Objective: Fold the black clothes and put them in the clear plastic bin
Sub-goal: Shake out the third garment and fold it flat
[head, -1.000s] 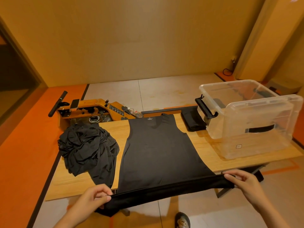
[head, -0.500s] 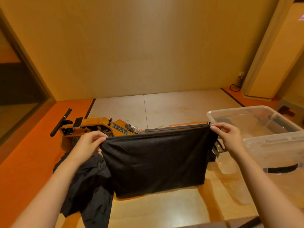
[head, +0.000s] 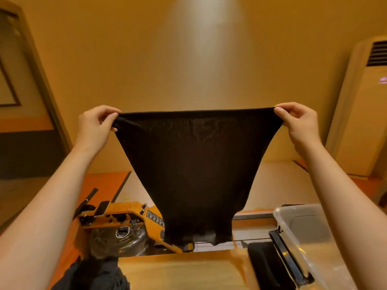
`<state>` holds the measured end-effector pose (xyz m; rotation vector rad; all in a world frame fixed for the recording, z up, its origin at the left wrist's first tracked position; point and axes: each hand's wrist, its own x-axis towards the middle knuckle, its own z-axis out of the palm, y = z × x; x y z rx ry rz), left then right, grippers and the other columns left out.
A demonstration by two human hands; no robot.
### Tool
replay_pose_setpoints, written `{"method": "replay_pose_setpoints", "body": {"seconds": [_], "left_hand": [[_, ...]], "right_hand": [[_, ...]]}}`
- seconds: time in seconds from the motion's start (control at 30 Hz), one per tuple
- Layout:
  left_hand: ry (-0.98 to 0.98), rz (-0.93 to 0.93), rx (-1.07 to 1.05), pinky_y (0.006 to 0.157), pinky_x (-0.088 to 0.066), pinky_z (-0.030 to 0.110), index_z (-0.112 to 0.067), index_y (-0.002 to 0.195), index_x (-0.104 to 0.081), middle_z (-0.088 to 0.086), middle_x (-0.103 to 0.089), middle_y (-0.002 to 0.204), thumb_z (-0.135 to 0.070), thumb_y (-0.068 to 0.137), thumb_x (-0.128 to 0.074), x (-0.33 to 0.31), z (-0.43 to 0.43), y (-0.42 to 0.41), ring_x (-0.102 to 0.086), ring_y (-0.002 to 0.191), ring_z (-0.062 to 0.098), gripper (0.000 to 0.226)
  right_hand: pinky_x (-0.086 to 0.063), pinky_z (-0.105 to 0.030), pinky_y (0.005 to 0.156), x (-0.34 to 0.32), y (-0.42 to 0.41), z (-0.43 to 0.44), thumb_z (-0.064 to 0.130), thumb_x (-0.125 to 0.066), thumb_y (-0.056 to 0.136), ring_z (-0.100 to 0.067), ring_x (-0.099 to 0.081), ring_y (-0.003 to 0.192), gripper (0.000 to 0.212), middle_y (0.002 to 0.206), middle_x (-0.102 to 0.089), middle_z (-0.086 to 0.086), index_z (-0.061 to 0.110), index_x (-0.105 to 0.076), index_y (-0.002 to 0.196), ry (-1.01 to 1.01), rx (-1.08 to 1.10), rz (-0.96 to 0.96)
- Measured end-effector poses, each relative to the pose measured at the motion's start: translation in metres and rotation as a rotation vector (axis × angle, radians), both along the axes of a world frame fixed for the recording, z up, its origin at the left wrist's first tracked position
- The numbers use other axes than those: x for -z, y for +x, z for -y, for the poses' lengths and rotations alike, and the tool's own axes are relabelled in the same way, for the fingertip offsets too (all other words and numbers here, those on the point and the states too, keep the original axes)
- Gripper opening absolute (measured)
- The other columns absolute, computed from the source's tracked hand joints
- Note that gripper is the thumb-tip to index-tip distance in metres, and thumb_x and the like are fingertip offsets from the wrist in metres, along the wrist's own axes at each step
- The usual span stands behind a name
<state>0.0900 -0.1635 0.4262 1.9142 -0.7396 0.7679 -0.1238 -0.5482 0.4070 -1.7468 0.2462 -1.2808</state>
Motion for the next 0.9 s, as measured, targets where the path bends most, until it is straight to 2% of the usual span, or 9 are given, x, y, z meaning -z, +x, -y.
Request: {"method": "replay_pose_setpoints", "body": {"seconds": [0.13, 0.23, 0.37, 0.47, 0.53, 0.6, 0.63, 0.77, 0.9], "left_hand": [[-0.045, -0.025, 0.061, 0.067, -0.051, 0.007, -0.006, 0.109, -0.067, 0.008, -0.064, 0.102, -0.007, 0.097, -0.053, 0.0, -0.006, -0.015, -0.062, 0.087, 0.017, 0.018], [-0.045, -0.051, 0.091, 0.073, -0.053, 0.01, -0.013, 0.106, -0.067, 0.007, -0.066, 0.101, -0.007, 0.097, -0.054, 0.019, -0.015, -0.027, -0.063, 0.087, 0.01, 0.017], [-0.006, -0.095, 0.123, 0.076, -0.053, 0.014, -0.025, 0.1, -0.067, -0.002, -0.067, 0.095, -0.007, 0.095, -0.055, 0.069, -0.029, -0.054, -0.064, 0.088, 0.011, 0.022], [0.01, -0.146, 0.101, 0.074, -0.05, 0.007, -0.022, 0.1, -0.068, -0.005, -0.068, 0.094, -0.006, 0.094, -0.057, 0.119, -0.043, -0.08, -0.065, 0.087, 0.01, 0.02], [0.003, -0.205, 0.086, 0.077, -0.053, 0.014, -0.021, 0.1, -0.069, -0.004, -0.069, 0.096, -0.007, 0.094, -0.058, 0.153, -0.056, -0.095, -0.065, 0.089, 0.01, 0.019], [0.003, -0.271, 0.077, 0.08, -0.056, 0.029, -0.029, 0.097, -0.069, -0.01, -0.068, 0.098, -0.009, 0.094, -0.059, 0.182, -0.069, -0.108, -0.065, 0.093, 0.007, 0.023], [0.007, -0.296, 0.07, 0.08, -0.056, 0.031, -0.034, 0.095, -0.067, -0.015, -0.067, 0.098, -0.009, 0.093, -0.06, 0.194, -0.075, -0.116, -0.064, 0.093, 0.006, 0.026], [0.022, -0.367, 0.07, 0.069, -0.049, 0.009, -0.04, 0.091, -0.064, -0.02, -0.065, 0.096, -0.006, 0.092, -0.061, 0.228, -0.1, -0.16, -0.066, 0.08, 0.004, 0.034], [0.082, -0.429, 0.066, 0.074, -0.043, 0.001, -0.033, 0.093, -0.067, -0.02, -0.066, 0.097, -0.006, 0.091, -0.062, 0.26, -0.125, -0.207, -0.063, 0.087, -0.004, 0.028]], "right_hand": [[-0.053, -0.022, 0.079, -0.002, -0.006, 0.003, 0.015, -0.065, 0.091, -0.009, -0.064, 0.088, 0.014, 0.091, -0.068, 0.003, 0.01, -0.071, 0.102, -0.007, -0.035, 0.023], [-0.052, -0.025, 0.08, 0.021, -0.014, 0.0, 0.013, -0.065, 0.091, -0.009, -0.063, 0.087, 0.014, 0.091, -0.069, 0.001, 0.007, -0.07, 0.103, 0.022, -0.052, -0.007], [-0.053, -0.016, 0.075, 0.069, -0.038, -0.008, 0.011, -0.064, 0.091, -0.003, -0.064, 0.084, 0.012, 0.092, -0.069, 0.001, 0.009, -0.071, 0.1, 0.081, -0.093, -0.092], [-0.054, -0.015, 0.076, 0.113, -0.062, -0.017, 0.008, -0.064, 0.089, -0.002, -0.065, 0.082, 0.012, 0.089, -0.07, 0.002, 0.017, -0.071, 0.091, 0.131, -0.128, -0.19], [-0.053, -0.013, 0.073, 0.139, -0.077, -0.025, 0.006, -0.064, 0.089, -0.002, -0.065, 0.08, 0.012, 0.084, -0.071, 0.005, 0.016, -0.071, 0.09, 0.175, -0.123, -0.232], [-0.051, -0.01, 0.069, 0.16, -0.093, -0.037, 0.004, -0.064, 0.089, 0.0, -0.065, 0.077, 0.011, 0.078, -0.071, 0.008, 0.013, -0.071, 0.09, 0.214, -0.122, -0.265], [-0.051, -0.01, 0.068, 0.168, -0.101, -0.044, 0.005, -0.064, 0.089, 0.0, -0.065, 0.076, 0.01, 0.078, -0.072, 0.008, 0.012, -0.071, 0.091, 0.228, -0.129, -0.283], [-0.051, -0.011, 0.067, 0.202, -0.138, -0.073, 0.008, -0.065, 0.088, -0.003, -0.067, 0.08, 0.01, 0.082, -0.072, 0.004, 0.013, -0.072, 0.093, 0.28, -0.109, -0.351], [-0.05, -0.009, 0.066, 0.236, -0.187, -0.103, 0.008, -0.065, 0.089, -0.005, -0.066, 0.081, 0.01, 0.08, -0.073, 0.01, 0.014, -0.072, 0.093, 0.311, -0.094, -0.425]]}}
